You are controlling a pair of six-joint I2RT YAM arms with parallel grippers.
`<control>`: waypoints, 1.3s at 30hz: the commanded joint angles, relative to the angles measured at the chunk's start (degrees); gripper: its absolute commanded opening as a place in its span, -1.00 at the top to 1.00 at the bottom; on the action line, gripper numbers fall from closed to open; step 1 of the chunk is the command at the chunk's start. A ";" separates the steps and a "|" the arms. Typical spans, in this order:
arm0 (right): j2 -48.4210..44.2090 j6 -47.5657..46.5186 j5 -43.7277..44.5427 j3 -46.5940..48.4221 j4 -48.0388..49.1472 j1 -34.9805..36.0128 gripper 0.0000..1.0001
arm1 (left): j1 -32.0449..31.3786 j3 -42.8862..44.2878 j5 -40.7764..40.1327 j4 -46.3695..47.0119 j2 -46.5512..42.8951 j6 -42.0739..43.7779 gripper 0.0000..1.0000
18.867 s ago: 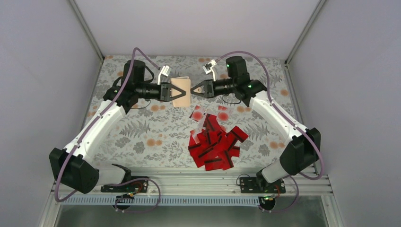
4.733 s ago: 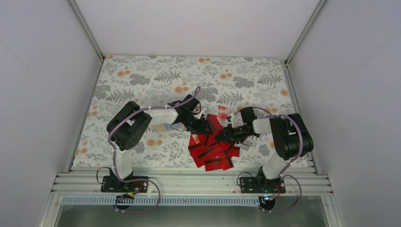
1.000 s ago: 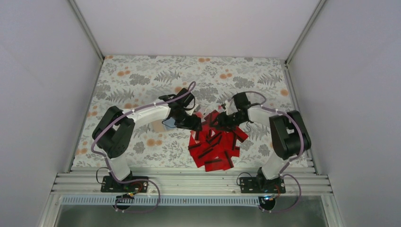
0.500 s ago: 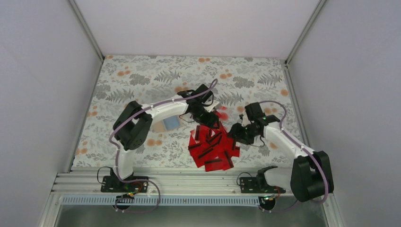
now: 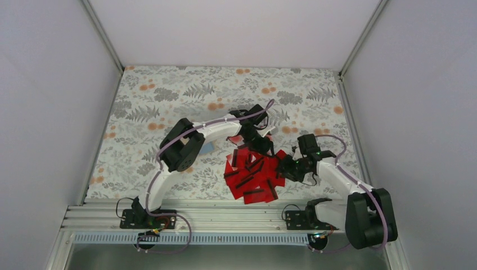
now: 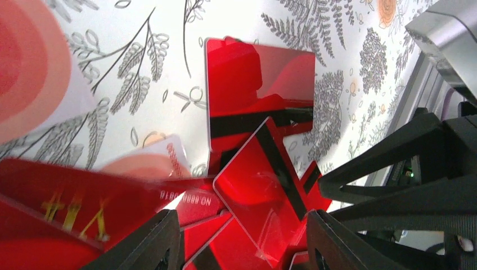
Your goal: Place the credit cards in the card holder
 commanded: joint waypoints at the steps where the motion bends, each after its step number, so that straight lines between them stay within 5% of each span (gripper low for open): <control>1: -0.36 1.36 -2.11 -2.95 5.60 -2.33 0.38 | -1.29 5.03 2.63 -2.37 3.39 -0.06 -0.14; 20: 4.94 -2.15 -4.47 -8.45 12.92 -6.61 0.47 | -2.39 10.51 3.81 -6.70 9.23 2.78 -0.15; 39: 11.68 -1.75 -8.61 -8.13 16.34 -6.58 0.73 | -3.06 7.43 -12.99 -11.29 4.29 -0.72 -0.28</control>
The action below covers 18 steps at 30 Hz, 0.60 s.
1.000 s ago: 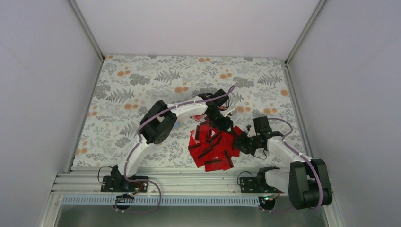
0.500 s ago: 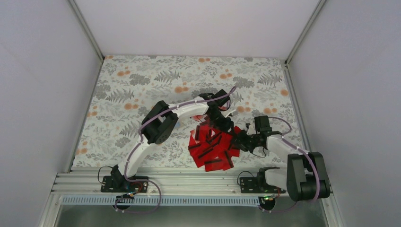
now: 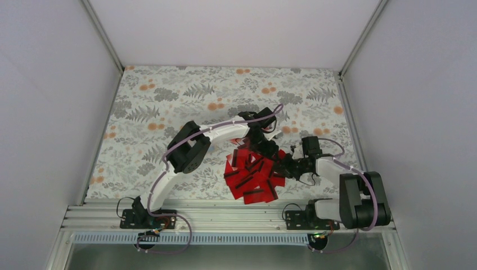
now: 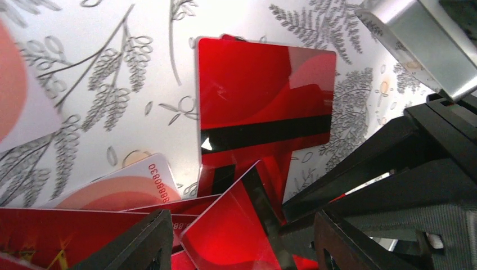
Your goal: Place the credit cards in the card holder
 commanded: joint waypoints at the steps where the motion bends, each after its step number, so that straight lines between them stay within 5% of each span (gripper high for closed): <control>1: 3.42 0.41 3.21 -2.50 -0.16 -0.02 0.73 | -0.06 -2.59 -7.34 -4.02 -1.82 -1.82 -0.28; 18: 8.75 0.38 4.07 -0.77 2.44 -0.04 0.79 | 2.13 -11.31 6.06 3.67 -5.66 -4.20 -0.06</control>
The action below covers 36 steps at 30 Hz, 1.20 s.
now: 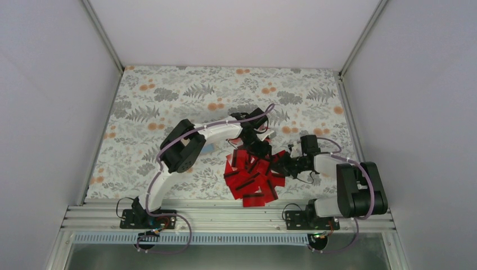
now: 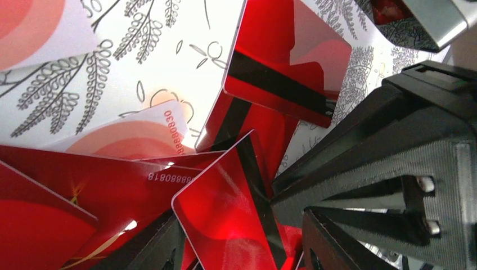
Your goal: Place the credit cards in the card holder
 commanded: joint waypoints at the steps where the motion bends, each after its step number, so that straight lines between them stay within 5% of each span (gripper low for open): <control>1: 2.96 -0.06 9.41 -1.51 -2.43 -0.04 0.79 | 0.72 -2.35 3.37 -0.70 -1.22 -1.74 -0.03; 18: 5.09 -0.12 8.90 0.54 -1.54 -0.09 0.80 | 1.17 -2.57 5.87 2.77 0.07 -1.69 0.45; 26: 5.24 -0.70 9.08 1.50 -2.17 -0.08 0.80 | 1.76 -2.34 3.35 2.23 0.03 -1.66 0.93; 36: 1.99 -2.96 9.58 9.84 -8.45 -0.04 0.65 | 5.05 2.12 3.34 0.23 -2.40 -2.28 0.95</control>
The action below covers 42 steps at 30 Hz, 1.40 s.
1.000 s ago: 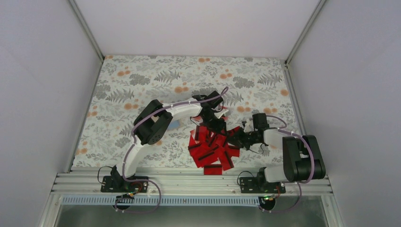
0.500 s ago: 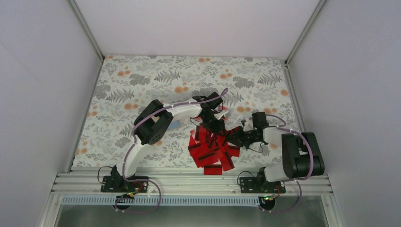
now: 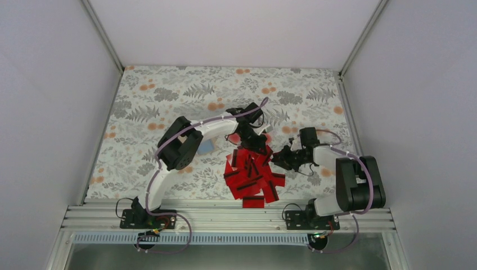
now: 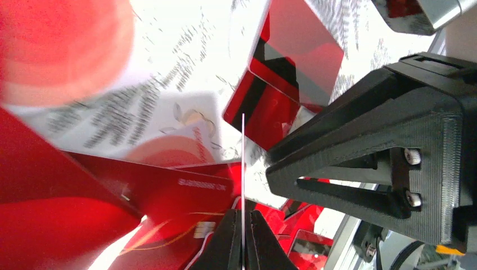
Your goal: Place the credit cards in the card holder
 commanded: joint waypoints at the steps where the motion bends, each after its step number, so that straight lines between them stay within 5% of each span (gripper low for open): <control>1: -1.51 -2.05 6.35 5.41 -6.15 -0.09 0.63 | 2.64 3.59 -1.30 -1.67 -2.53 -0.51 0.95; 11: -3.66 -2.25 4.13 17.71 -12.59 -0.06 0.12 | 7.89 6.30 0.66 -3.98 -9.17 -1.22 0.95; 18: -3.32 -2.00 -3.87 22.77 -10.19 0.30 -0.04 | 14.58 -2.07 0.66 -3.77 -19.83 -2.22 0.95; 30: 4.71 -1.74 -7.44 34.40 -6.71 11.95 -0.09 | 33.03 -30.63 6.03 -3.23 -42.68 3.30 0.95; 42: 20.49 -4.63 -6.04 50.70 -9.97 26.61 -0.04 | 47.06 -48.40 4.53 -1.32 -52.63 3.15 0.95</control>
